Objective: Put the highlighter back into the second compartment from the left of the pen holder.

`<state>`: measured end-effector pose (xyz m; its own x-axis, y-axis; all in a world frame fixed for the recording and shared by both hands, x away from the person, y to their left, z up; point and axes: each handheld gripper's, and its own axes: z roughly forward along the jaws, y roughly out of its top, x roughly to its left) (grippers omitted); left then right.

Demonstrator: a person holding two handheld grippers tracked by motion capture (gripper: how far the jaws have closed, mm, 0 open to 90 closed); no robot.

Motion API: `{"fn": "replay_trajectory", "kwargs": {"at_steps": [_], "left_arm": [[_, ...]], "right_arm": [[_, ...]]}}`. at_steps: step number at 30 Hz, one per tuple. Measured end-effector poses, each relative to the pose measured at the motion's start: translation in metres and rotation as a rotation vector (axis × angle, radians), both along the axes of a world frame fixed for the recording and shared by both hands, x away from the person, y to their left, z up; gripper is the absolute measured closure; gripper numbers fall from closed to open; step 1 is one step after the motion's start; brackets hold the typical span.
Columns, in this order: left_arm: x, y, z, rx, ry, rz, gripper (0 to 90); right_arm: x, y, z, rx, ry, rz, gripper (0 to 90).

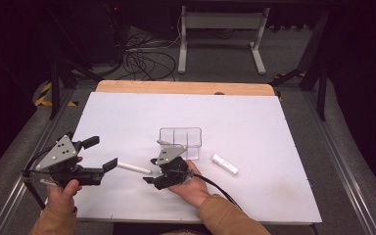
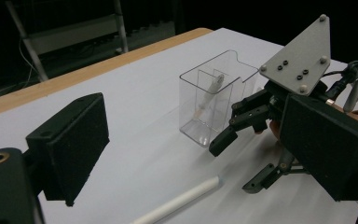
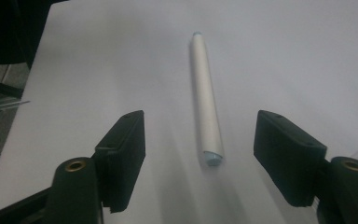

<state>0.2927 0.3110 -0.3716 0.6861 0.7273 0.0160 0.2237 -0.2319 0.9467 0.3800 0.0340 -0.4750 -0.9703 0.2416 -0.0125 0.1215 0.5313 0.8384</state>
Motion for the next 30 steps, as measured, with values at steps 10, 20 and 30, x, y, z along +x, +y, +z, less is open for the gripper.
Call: {"fn": "replay_trajectory", "kwargs": {"at_steps": [10,20,30], "left_arm": [[0.000,0.000,0.000,-0.002,0.003,0.001,9.0],[0.002,0.001,-0.001,-0.018,0.010,-0.005,9.0],[0.003,0.001,-0.001,-0.006,0.004,-0.002,9.0]], "right_arm": [[0.004,0.009,-0.007,-0.058,-0.036,-0.017,49.1],[0.006,0.019,-0.010,-0.110,-0.061,-0.023,61.3],[0.006,0.027,-0.012,-0.143,-0.079,-0.019,69.0]]}}
